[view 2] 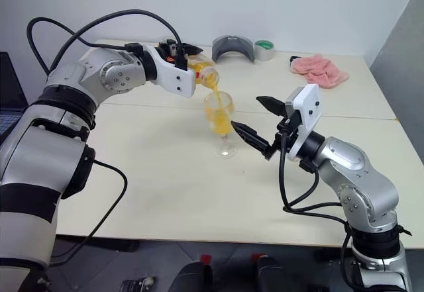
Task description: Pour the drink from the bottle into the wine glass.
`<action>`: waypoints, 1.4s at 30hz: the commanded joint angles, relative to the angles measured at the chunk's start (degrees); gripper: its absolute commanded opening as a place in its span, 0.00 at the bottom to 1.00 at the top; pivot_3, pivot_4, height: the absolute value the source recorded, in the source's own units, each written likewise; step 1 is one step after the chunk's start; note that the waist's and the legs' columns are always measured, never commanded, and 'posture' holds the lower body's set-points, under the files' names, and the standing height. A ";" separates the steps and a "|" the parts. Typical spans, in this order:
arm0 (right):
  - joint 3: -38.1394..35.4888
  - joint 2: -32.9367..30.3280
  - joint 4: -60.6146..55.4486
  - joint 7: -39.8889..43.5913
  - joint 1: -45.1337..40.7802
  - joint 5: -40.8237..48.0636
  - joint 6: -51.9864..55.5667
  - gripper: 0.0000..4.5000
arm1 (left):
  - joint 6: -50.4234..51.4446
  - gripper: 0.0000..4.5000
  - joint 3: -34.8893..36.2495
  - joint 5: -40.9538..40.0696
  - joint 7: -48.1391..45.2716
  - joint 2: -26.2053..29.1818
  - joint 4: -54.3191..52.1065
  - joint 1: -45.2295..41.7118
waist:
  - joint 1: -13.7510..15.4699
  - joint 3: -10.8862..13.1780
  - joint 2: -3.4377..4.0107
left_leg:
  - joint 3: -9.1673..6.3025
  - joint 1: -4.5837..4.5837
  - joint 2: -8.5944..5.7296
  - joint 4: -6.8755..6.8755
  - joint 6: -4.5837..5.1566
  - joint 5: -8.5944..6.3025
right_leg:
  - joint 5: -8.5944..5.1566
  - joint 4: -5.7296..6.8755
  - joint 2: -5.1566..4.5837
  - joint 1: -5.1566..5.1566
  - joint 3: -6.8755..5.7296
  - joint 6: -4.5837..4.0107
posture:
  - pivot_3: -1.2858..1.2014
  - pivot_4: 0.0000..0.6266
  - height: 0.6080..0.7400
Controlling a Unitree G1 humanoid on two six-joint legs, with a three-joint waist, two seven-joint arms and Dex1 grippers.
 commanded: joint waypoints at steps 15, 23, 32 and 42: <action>-1.13 -0.10 -0.57 0.73 -1.45 0.23 -1.05 1.00 | 0.03 0.36 -0.72 0.97 2.18 0.92 -0.42 -4.62 | 0.00 0.00 0.00 | 0.00 0.00 0.00 0.01 0.00 0.00 | 0.00 0.01 0.00 0.00 0.00 0.00 | 0.52 0.24 1.00; -1.10 -0.04 -0.24 1.15 -1.34 0.02 -1.23 1.00 | 0.05 0.36 -0.89 1.42 2.37 1.05 -0.37 -5.14 | 0.00 0.00 0.00 | 0.01 0.00 0.00 0.01 0.00 0.00 | 0.00 0.01 0.00 0.00 0.00 0.00 | 0.52 0.24 1.00; -1.07 0.05 0.15 1.36 -1.62 -0.14 -1.33 1.00 | 0.22 0.36 -0.91 1.41 2.42 1.03 -0.18 -5.40 | 0.00 0.00 0.00 | 0.01 0.00 0.00 0.01 0.00 0.00 | 0.00 0.02 0.00 0.00 0.00 0.00 | 0.52 0.24 1.00; -1.21 0.08 0.29 1.33 -1.77 -0.02 -1.28 1.00 | 0.27 0.36 -0.84 1.11 2.35 0.78 -0.07 -5.34 | 0.00 0.00 0.00 | 0.01 0.00 0.00 0.01 0.00 0.00 | 0.00 0.03 -0.01 0.00 0.00 0.00 | 0.52 0.24 1.00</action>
